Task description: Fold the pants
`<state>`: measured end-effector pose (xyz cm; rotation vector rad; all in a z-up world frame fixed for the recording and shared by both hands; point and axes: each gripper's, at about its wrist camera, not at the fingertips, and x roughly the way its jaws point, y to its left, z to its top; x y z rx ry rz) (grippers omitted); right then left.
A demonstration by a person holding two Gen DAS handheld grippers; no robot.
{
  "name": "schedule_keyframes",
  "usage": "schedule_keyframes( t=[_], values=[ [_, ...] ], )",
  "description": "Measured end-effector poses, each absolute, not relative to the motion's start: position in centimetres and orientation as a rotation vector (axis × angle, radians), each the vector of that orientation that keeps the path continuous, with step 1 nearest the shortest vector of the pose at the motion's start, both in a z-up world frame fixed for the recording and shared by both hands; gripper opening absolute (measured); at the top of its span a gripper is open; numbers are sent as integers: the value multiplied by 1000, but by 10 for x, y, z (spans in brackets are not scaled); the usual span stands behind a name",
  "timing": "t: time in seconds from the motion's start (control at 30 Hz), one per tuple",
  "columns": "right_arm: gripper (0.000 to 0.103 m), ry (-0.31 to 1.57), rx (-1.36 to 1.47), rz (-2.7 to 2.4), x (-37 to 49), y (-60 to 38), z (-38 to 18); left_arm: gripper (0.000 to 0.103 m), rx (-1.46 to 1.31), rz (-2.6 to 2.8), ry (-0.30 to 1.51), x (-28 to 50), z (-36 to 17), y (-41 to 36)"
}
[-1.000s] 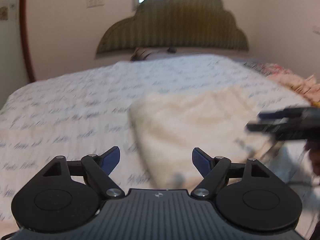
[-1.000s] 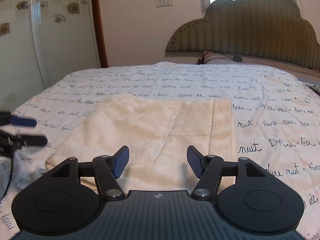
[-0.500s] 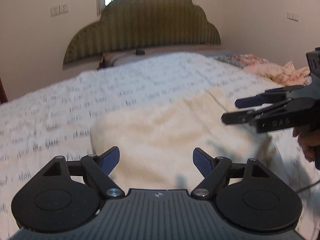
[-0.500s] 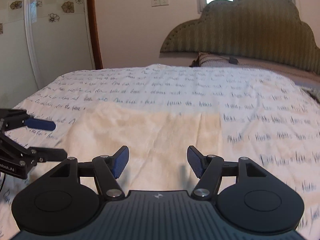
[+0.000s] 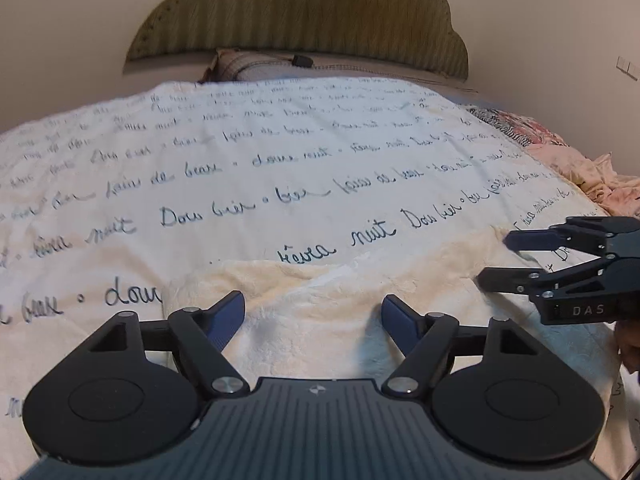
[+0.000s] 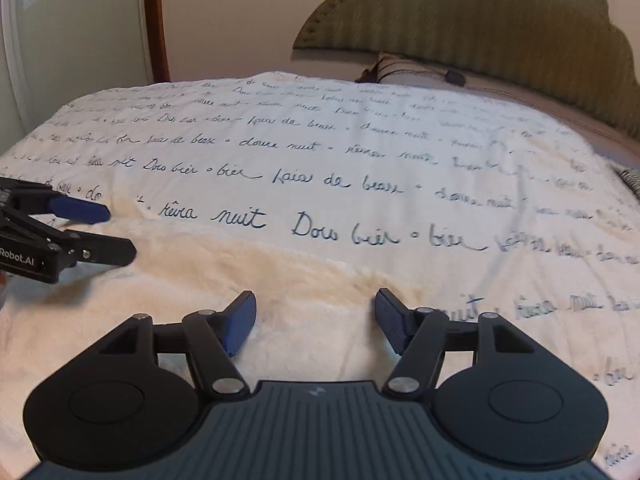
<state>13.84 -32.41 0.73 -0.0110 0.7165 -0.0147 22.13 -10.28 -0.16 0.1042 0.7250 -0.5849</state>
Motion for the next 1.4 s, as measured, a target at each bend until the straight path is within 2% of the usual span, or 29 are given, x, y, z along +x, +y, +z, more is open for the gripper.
schedule_keyframes(
  t=[0.17, 0.27, 0.33, 0.37, 0.43, 0.6, 1.0, 1.4],
  values=[
    [66, 628, 19, 82, 99, -307, 25, 82, 99, -608, 629, 170, 19, -98],
    [66, 667, -4, 90, 89, -300, 13, 90, 131, -610, 667, 157, 7, -106],
    [66, 691, -14, 70, 89, -304, -1, 88, 209, -590, 709, 158, -10, -118],
    [66, 687, 27, 70, 88, -309, -3, 90, 235, -582, 709, 157, -16, -122],
    [66, 669, 24, 30, 82, -306, 4, 88, 244, -567, 691, 150, -11, -120],
    [67, 575, 52, 37, 49, -294, 21, 90, 187, -516, 723, 137, -7, -115],
    [68, 610, 101, 58, 39, -284, -2, 99, 205, -441, 709, 125, -15, -119],
    [72, 592, 77, 30, 25, -273, 8, 99, 178, -408, 724, 114, -10, -114]
  ],
)
